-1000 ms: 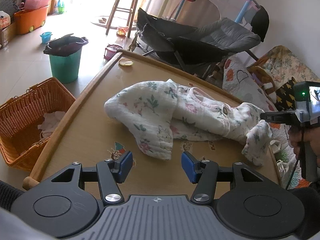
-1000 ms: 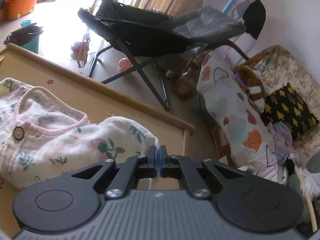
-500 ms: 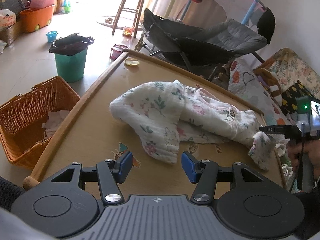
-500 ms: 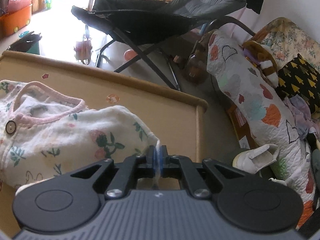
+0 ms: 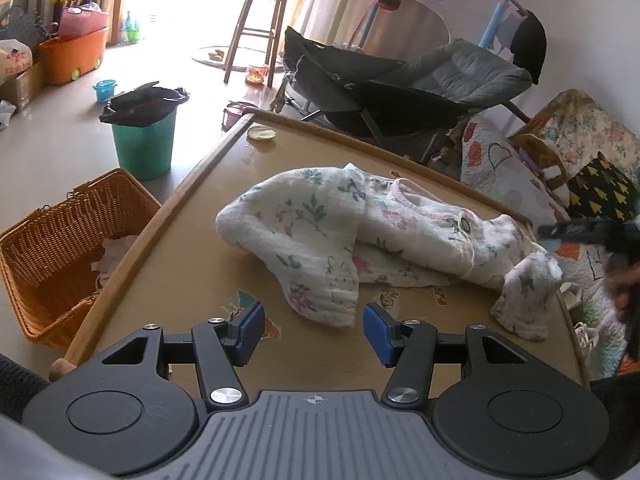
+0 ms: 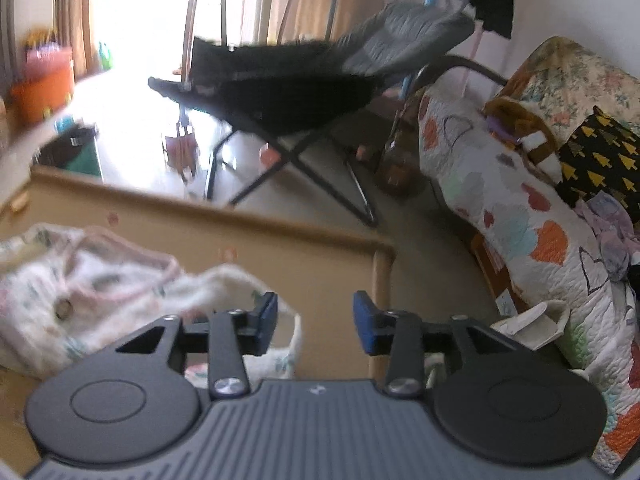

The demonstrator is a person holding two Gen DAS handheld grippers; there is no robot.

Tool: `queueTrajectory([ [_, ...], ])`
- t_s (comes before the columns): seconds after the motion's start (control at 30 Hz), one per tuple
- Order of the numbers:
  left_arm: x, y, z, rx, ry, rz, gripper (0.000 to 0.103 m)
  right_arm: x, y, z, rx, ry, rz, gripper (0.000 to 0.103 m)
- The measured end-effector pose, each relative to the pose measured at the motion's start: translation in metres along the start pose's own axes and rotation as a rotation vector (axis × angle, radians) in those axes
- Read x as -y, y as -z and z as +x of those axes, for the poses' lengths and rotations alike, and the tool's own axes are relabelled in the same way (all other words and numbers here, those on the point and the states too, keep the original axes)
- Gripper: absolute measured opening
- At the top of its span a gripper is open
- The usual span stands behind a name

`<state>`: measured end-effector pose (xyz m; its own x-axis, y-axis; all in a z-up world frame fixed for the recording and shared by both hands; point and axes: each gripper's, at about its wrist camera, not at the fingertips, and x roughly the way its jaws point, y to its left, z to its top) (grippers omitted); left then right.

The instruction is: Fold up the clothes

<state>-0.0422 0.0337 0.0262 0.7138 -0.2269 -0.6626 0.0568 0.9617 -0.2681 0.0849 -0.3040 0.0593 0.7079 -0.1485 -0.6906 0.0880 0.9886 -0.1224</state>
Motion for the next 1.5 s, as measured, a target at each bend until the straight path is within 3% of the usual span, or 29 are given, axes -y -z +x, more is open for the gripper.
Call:
queueTrajectory([
  [0.23,0.007,0.004,-0.004,0.01,-0.013,0.034,0.064,0.016,0.003,-0.047,0.064,-0.038,0.075,0.053],
  [0.53,0.004,0.009,-0.006,-0.003,-0.039,0.02,0.064,0.014,0.059,-0.078,0.023,-0.146,0.103,0.054],
  [0.8,0.008,0.014,-0.008,-0.02,-0.067,0.034,0.064,-0.013,0.103,-0.075,-0.074,-0.195,0.038,0.054],
  [1.23,0.025,0.022,-0.01,-0.047,-0.091,0.103,0.065,-0.003,0.122,-0.065,-0.168,-0.193,0.125,0.054],
  [1.5,0.028,0.015,-0.005,-0.048,-0.093,0.077,0.065,0.001,0.124,-0.063,-0.174,-0.209,0.14,0.055],
])
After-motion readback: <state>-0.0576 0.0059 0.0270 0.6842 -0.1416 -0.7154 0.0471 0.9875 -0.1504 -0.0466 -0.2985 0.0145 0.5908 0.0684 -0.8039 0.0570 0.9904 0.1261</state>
